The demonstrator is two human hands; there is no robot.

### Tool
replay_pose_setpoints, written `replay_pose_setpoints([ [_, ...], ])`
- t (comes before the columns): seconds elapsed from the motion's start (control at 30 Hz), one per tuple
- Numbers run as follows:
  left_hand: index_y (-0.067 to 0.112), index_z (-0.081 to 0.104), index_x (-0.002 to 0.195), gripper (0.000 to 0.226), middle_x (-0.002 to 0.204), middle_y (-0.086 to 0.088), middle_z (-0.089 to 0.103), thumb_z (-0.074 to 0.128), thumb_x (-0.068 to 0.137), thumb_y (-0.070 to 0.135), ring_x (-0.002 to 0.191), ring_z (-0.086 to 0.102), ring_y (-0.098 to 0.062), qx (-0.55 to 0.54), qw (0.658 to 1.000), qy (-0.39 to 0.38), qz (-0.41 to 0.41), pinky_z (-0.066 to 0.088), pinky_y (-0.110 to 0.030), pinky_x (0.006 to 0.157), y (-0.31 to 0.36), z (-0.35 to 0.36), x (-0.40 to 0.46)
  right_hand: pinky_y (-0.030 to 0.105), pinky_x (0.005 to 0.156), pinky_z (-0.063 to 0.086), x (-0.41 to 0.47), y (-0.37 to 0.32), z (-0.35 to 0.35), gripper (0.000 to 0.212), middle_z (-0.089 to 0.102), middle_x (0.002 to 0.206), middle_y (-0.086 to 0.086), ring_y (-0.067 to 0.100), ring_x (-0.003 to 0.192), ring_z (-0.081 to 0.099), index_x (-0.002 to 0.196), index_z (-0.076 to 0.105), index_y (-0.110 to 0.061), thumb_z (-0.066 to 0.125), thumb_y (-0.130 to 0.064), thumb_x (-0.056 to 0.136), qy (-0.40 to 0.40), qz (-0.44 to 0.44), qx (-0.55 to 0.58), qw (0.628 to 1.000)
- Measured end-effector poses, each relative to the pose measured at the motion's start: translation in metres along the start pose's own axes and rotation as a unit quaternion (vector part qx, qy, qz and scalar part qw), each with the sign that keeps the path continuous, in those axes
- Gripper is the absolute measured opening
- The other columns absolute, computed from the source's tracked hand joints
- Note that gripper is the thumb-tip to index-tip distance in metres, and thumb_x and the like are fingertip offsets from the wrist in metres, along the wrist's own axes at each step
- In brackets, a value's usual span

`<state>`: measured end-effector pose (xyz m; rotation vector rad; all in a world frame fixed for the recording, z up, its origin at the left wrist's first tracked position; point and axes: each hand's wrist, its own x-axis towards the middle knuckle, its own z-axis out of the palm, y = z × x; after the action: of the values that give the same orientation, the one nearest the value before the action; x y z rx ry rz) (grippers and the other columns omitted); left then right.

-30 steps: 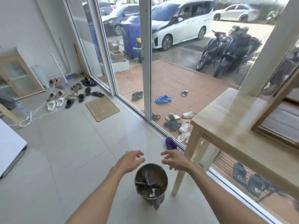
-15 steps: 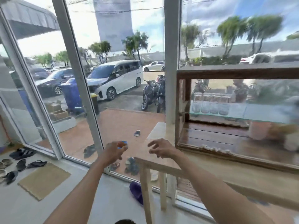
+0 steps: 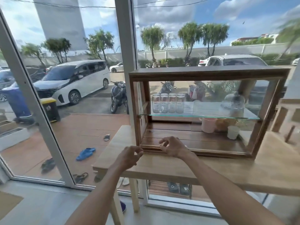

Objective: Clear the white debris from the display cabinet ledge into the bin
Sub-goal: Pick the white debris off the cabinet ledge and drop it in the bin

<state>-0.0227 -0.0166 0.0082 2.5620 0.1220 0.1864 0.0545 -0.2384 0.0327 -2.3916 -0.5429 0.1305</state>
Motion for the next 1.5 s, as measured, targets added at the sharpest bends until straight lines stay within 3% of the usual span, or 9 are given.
replay_pose_setpoints([
  [0.13, 0.022, 0.073, 0.108, 0.023, 0.102, 0.000, 0.074, 0.062, 0.093, 0.035, 0.058, 0.072, -0.016, -0.021, 1.000, -0.004, 0.014, 0.062, -0.036, 0.068, 0.024, 0.015, 0.020, 0.033, 0.093, 0.048, -0.004, 0.030, -0.027, 0.031, 0.071, 0.102, -0.008, 0.016, 0.105, 0.062, 0.117, 0.067, -0.031, 0.064, -0.034, 0.087, 0.021, 0.034, -0.063, 0.997],
  [0.27, 0.025, 0.070, 0.113, 0.023, 0.110, 0.002, 0.073, 0.062, 0.093, 0.035, 0.084, 0.072, -0.023, 0.005, 0.999, 0.009, 0.052, 0.059, -0.040, 0.079, 0.044, 0.030, 0.038, 0.036, 0.097, 0.047, -0.005, 0.044, -0.037, 0.035, 0.070, 0.109, -0.007, 0.018, 0.112, 0.059, 0.123, 0.064, -0.030, 0.062, -0.035, 0.088, 0.034, 0.040, -0.128, 0.990],
  [0.5, 0.022, 0.064, 0.126, 0.033, 0.131, 0.002, 0.066, 0.063, 0.093, 0.029, 0.117, 0.062, -0.020, 0.054, 0.991, 0.021, 0.122, 0.050, -0.035, 0.087, 0.057, 0.057, 0.068, 0.036, 0.096, 0.049, 0.010, 0.042, -0.020, 0.034, 0.066, 0.122, -0.007, 0.020, 0.113, 0.063, 0.124, 0.064, -0.030, 0.062, -0.031, 0.090, 0.070, 0.011, -0.168, 0.983],
  [0.97, 0.027, 0.067, 0.112, 0.022, 0.110, 0.004, 0.065, 0.063, 0.092, 0.036, 0.091, 0.070, -0.027, 0.108, 0.976, 0.018, 0.190, 0.056, -0.043, 0.073, 0.041, 0.081, 0.100, 0.038, 0.083, 0.048, 0.037, 0.050, 0.013, 0.027, 0.064, 0.116, -0.006, 0.027, 0.104, 0.066, 0.120, 0.066, -0.033, 0.059, -0.032, 0.094, 0.045, 0.007, -0.215, 0.976],
  [1.2, 0.030, 0.068, 0.117, 0.025, 0.110, 0.004, 0.070, 0.056, 0.097, 0.037, 0.098, 0.069, -0.027, 0.111, 0.975, 0.008, 0.195, 0.055, -0.043, 0.078, 0.030, 0.078, 0.107, 0.036, 0.083, 0.049, 0.046, 0.048, 0.018, 0.023, 0.072, 0.112, -0.005, 0.026, 0.104, 0.068, 0.111, 0.072, -0.032, 0.058, -0.037, 0.094, 0.080, 0.021, -0.216, 0.973],
  [1.37, 0.028, 0.071, 0.110, 0.021, 0.103, 0.004, 0.074, 0.058, 0.096, 0.036, 0.092, 0.072, -0.024, 0.148, 0.964, 0.040, 0.217, 0.056, -0.041, 0.071, 0.031, 0.074, 0.110, 0.033, 0.082, 0.050, 0.050, 0.050, 0.018, 0.019, 0.074, 0.109, -0.004, 0.025, 0.103, 0.069, 0.106, 0.074, -0.032, 0.063, -0.036, 0.091, 0.080, 0.016, -0.209, 0.974],
  [1.5, 0.027, 0.067, 0.117, 0.025, 0.108, 0.006, 0.072, 0.057, 0.097, 0.038, 0.090, 0.072, -0.023, 0.170, 0.957, 0.053, 0.230, 0.056, -0.039, 0.069, 0.035, 0.073, 0.110, 0.032, 0.080, 0.050, 0.050, 0.052, 0.018, 0.019, 0.074, 0.107, -0.005, 0.025, 0.100, 0.069, 0.105, 0.075, -0.031, 0.061, -0.034, 0.092, 0.086, -0.006, -0.221, 0.972],
])
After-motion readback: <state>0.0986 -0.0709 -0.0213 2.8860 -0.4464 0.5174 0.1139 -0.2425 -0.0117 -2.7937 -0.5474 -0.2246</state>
